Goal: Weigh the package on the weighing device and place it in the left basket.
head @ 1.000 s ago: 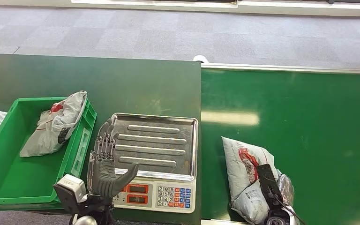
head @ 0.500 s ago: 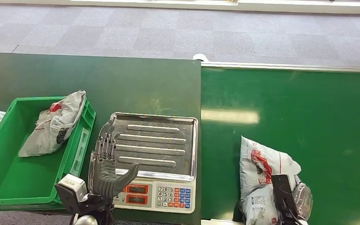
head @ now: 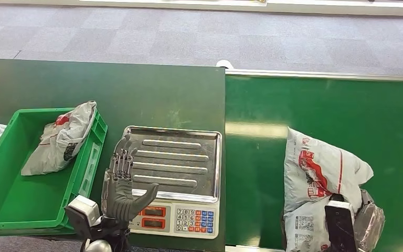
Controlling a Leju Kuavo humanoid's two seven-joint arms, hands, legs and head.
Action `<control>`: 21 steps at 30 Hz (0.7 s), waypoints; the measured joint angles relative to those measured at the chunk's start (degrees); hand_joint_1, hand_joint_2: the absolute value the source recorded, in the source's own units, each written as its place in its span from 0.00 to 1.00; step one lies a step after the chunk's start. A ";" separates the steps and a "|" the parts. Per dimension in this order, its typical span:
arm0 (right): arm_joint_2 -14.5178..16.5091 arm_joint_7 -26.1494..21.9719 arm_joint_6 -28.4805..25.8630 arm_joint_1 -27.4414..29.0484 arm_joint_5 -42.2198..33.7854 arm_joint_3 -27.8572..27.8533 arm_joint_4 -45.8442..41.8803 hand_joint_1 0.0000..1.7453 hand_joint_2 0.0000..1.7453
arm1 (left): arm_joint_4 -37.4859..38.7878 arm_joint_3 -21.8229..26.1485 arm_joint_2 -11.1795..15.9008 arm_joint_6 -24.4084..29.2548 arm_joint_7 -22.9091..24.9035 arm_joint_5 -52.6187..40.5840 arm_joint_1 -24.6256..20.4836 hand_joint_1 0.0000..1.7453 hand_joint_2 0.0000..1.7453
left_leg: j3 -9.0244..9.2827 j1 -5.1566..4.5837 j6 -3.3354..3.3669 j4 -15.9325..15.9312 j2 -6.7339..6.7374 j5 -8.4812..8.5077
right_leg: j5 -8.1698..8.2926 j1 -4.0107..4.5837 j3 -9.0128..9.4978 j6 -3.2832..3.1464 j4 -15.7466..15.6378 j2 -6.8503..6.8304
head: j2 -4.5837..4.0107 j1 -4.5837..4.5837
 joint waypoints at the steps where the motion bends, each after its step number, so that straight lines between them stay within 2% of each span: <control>1: -0.19 -0.21 -0.13 -0.07 0.07 0.92 -1.20 1.00 1.00 | 0.19 -0.06 0.00 -0.09 -0.15 0.00 -0.22 0.00 1.00 | 0.00 0.00 0.00 0.00 0.01 0.00 | 0.00 0.00 0.00 0.00 0.00 0.00 | 0.00 0.00; 6: -1.68 -0.07 -0.42 -1.92 -0.52 6.00 -5.23 1.00 1.00 | 1.11 -0.30 0.00 -0.22 -0.67 0.01 -1.58 0.00 1.00 | 0.05 0.00 -0.01 0.00 0.00 0.02 | 0.01 0.00 0.05 0.00 0.01 -0.01 | 0.00 0.01; 9: -2.83 -0.37 1.58 -4.42 -2.71 8.48 -5.79 0.99 1.00 | 1.64 -0.54 0.02 -0.15 -0.83 0.11 -2.29 0.00 1.00 | -0.01 0.00 -0.01 0.00 0.07 0.02 | 0.02 0.00 0.03 -0.01 0.04 0.06 | 0.00 0.01; 13: -4.24 0.78 7.16 -11.74 -5.04 13.30 -4.67 0.99 1.00 | 2.38 -1.49 0.00 -0.03 -0.91 0.51 -3.94 0.00 1.00 | 0.07 0.00 -0.02 0.00 0.18 0.07 | 0.07 0.00 0.01 -0.03 0.05 0.17 | 0.00 0.01; 17: -4.83 1.83 9.54 -17.71 -6.14 16.94 -2.55 0.99 1.00 | 3.12 -2.15 -0.02 -0.04 -0.87 0.72 -4.96 0.00 1.00 | 0.01 0.01 -0.03 0.01 0.01 0.13 | 0.07 0.01 0.02 -0.03 0.06 0.01 | 0.00 0.01; 21: -4.94 4.76 14.62 -24.24 -8.66 19.80 2.88 1.00 1.00 | 4.07 -2.66 -0.02 0.48 -0.63 1.07 -6.76 0.00 1.00 | -0.02 0.01 -0.04 0.01 0.05 0.14 | 0.08 0.01 0.00 -0.03 0.08 0.06 | 0.00 0.01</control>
